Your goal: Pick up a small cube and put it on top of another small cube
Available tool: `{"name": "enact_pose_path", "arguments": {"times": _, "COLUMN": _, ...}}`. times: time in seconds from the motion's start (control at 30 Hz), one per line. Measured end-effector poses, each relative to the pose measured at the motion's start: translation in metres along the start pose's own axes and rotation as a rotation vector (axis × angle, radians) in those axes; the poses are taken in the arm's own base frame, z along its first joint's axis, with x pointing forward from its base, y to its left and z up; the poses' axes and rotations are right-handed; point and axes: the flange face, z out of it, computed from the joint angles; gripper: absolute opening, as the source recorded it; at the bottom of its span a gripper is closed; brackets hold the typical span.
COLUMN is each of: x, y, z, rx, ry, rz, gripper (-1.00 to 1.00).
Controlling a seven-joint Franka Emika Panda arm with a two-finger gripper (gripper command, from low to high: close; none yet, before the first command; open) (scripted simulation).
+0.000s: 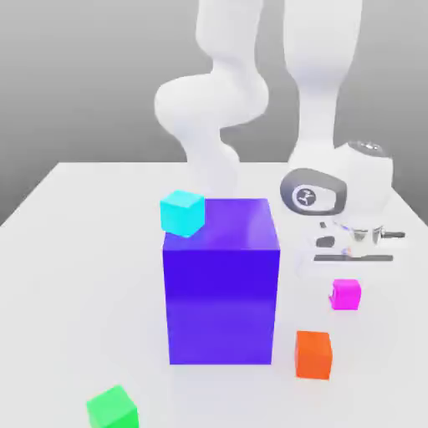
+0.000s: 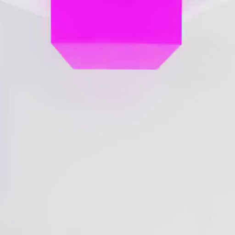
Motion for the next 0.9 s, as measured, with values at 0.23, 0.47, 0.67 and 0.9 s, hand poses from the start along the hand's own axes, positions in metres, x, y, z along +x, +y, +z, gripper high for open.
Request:
{"name": "enact_pose_path", "arguments": {"times": 0.23, "x": -0.002, "y": -0.006, "z": -0.032, "rx": 0.008, "ry": -0.003, "rz": 0.004, "gripper": -1.0}}
{"name": "enact_pose_path", "arguments": {"times": 0.47, "x": -0.003, "y": 0.0, "z": -0.058, "rx": -0.001, "ry": 0.003, "rz": -0.011, "gripper": -1.0}}
{"name": "enact_pose_path", "arguments": {"times": 0.67, "x": 0.049, "y": -0.029, "z": -0.076, "rx": -0.002, "ry": -0.035, "rz": 0.031, "gripper": -1.0}}
{"name": "enact_pose_path", "arguments": {"times": 0.9, "x": 0.132, "y": -0.076, "z": -0.11, "rx": 0.037, "ry": -0.098, "rz": 0.03, "gripper": -1.0}}
